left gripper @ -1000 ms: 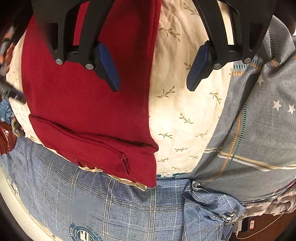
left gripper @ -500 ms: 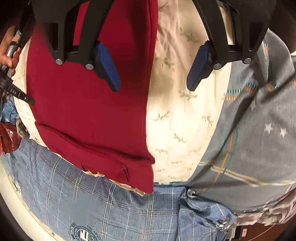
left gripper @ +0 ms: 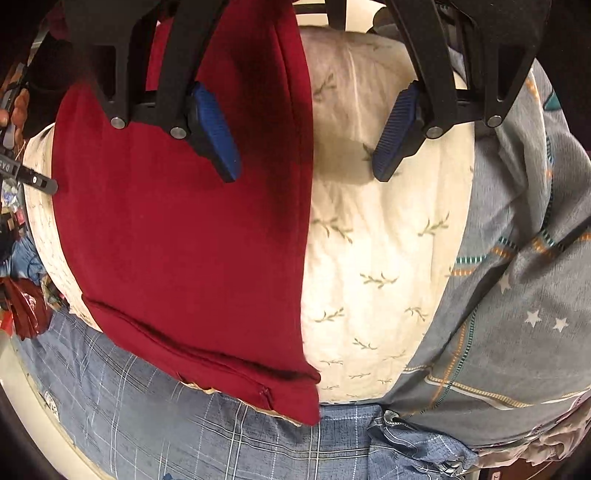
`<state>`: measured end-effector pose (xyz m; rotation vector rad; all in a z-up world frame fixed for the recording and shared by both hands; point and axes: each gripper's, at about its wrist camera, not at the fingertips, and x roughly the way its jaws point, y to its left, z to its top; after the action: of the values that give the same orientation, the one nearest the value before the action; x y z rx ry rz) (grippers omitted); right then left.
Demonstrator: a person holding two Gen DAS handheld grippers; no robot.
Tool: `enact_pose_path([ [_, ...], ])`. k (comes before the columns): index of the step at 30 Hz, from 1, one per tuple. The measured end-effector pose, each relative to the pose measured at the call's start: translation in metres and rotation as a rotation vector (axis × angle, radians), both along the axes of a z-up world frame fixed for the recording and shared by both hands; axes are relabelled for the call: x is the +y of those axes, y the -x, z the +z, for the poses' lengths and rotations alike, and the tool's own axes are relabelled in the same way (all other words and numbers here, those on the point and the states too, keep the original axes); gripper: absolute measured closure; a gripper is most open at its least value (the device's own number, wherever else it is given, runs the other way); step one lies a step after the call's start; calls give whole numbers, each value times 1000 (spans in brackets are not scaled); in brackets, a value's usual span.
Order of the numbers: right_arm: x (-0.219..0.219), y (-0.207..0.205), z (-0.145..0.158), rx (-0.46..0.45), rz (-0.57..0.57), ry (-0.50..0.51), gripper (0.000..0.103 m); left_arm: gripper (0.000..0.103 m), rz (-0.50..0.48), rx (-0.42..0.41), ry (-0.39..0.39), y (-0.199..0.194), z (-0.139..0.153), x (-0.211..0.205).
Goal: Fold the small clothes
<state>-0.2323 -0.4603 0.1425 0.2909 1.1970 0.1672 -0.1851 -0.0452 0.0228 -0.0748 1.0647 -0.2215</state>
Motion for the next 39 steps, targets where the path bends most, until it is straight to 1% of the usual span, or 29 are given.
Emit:
enact_pose_path([
  [5,7,17,-5,22,29,-5,51,29,7,4,-3,4,0,0],
  [11,12,24,-2,25,60,-31,51,29,1,15,0,13,-1,2],
  [17,18,30,-9,64,94,-54,51,29,-15,21,-6,22,-1,1],
  [23,19,35,-15,94,114,-88,51,29,-65,47,-9,36,-2,1],
  [26,22,40,-16,109,147,-99,51,29,-87,75,7,45,-4,4],
  [30,26,43,-20,125,188,-117,56,29,-99,104,20,51,-6,5],
  [32,26,43,-20,129,206,-130,65,29,-107,105,32,52,-5,2],
  [34,24,44,-19,125,220,-147,67,29,-115,108,39,50,-5,-2],
  [37,26,42,-24,134,227,-154,68,29,-124,109,47,47,-6,-7],
  [39,26,41,-30,153,223,-190,67,29,-130,107,44,46,-6,-9],
])
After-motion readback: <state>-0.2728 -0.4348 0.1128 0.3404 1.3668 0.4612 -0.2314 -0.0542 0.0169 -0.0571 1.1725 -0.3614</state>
